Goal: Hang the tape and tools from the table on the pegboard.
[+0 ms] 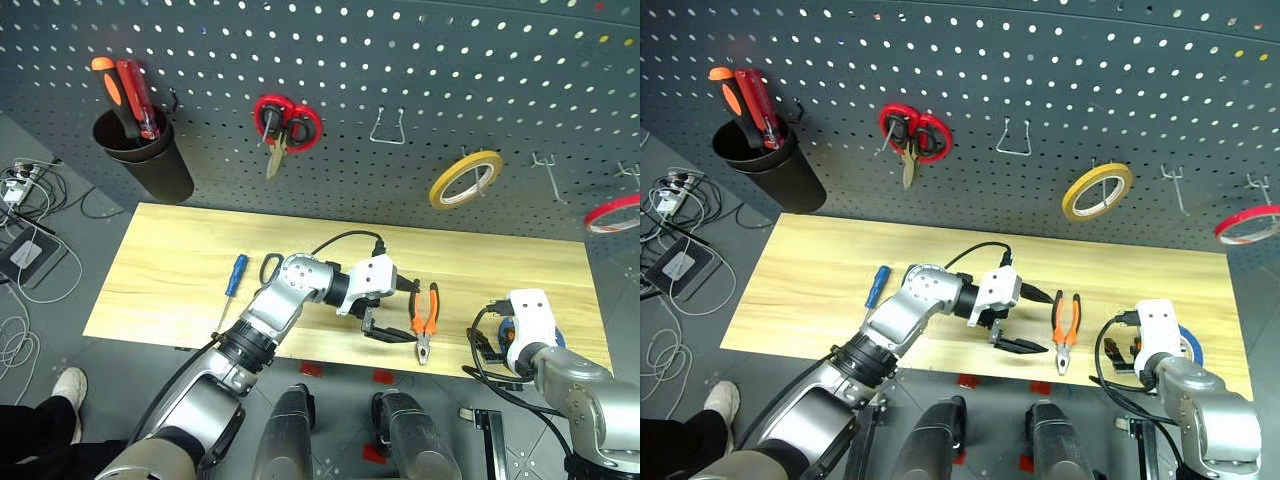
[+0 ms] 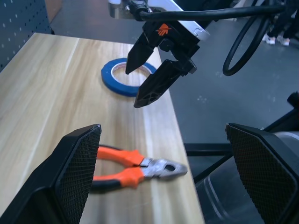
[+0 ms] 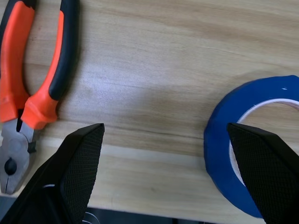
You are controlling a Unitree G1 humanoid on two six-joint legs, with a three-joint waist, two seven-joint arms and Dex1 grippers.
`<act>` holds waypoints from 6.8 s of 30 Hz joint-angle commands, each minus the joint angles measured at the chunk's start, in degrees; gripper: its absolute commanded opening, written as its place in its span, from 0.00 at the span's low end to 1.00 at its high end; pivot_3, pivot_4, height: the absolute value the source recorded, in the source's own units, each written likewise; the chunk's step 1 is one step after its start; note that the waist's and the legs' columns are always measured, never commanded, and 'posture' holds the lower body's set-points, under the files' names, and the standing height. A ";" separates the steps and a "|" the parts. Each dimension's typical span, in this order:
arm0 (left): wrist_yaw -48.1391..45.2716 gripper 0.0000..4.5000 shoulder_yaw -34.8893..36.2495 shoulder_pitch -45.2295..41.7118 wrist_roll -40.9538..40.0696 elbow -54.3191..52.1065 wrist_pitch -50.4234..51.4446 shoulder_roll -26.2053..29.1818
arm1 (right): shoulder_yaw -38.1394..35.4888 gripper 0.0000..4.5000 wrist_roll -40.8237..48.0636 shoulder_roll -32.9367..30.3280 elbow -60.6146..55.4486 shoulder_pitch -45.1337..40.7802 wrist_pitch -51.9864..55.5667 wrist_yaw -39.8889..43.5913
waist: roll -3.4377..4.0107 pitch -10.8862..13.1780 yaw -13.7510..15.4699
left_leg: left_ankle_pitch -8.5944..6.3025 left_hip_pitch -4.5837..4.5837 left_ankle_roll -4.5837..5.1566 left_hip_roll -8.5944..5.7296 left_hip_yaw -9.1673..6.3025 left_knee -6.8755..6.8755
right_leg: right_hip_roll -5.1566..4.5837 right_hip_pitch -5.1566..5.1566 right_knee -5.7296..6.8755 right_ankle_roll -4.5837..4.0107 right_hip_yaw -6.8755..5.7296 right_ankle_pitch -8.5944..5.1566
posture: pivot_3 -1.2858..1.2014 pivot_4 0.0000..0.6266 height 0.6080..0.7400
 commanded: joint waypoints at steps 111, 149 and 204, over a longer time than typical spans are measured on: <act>24.14 1.00 12.08 13.02 -15.39 -28.46 23.89 -1.63 | 9.19 0.16 -25.25 -8.52 27.67 -6.16 -76.48 4.47 | 0.23 -10.07 -0.10 | 0.30 0.81 -0.14 0.03 1.27 0.13 | -0.60 1.32 -0.07 1.36 0.14 -0.85 | 0.50 0.37 1.00; 20.28 1.00 18.79 38.32 -14.38 -40.00 19.75 18.82 | 8.73 0.99 -17.27 15.63 -6.59 -12.94 15.84 -0.68 | 0.21 -0.86 -1.74 | 0.00 0.45 0.39 -0.01 0.91 0.15 | -0.61 0.91 0.04 1.35 1.25 -0.86 | 0.50 0.69 1.00; 31.42 1.00 20.44 45.99 -18.74 -53.50 27.87 17.38 | 2.67 0.69 -19.37 24.99 18.78 -28.58 13.43 -16.33 | -0.16 2.03 0.13 | -0.01 -0.10 0.37 -0.01 0.93 -0.24 | -0.73 -0.26 0.79 1.35 1.03 -0.86 | 0.55 0.72 1.00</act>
